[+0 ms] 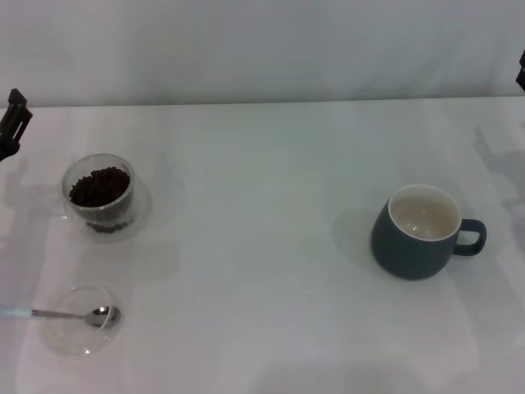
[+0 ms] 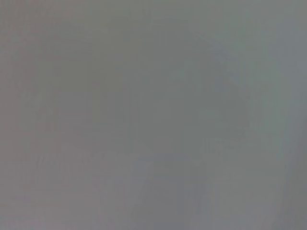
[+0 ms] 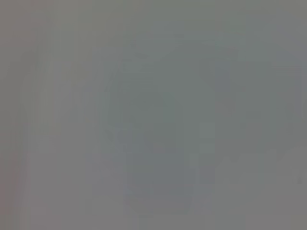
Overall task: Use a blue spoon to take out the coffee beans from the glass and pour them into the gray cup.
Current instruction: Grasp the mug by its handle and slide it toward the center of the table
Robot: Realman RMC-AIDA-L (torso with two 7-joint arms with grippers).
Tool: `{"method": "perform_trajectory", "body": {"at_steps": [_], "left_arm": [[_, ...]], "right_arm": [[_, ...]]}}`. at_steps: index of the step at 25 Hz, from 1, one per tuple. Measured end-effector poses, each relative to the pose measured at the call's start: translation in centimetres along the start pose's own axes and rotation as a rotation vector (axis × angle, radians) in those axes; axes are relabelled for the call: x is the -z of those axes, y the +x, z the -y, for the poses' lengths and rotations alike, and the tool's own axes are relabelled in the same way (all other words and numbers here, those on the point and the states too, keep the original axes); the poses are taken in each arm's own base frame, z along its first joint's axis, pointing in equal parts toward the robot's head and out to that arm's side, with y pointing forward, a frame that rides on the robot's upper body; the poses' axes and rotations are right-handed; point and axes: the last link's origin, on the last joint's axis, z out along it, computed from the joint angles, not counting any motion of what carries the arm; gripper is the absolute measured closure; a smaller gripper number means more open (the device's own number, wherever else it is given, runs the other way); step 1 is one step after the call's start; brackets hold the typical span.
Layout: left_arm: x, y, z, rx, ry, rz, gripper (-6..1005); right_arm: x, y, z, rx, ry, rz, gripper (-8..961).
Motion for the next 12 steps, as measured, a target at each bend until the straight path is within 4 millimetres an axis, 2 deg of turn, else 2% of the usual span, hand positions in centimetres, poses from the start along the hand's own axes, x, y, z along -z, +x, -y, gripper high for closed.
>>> {"method": "perform_trajectory", "body": {"at_steps": [12], "left_arm": [[0.03, -0.01, 0.14, 0.001, 0.004, 0.003, 126]], "right_arm": [[-0.03, 0.14, -0.15, 0.013, -0.005, -0.009, 84]]}}
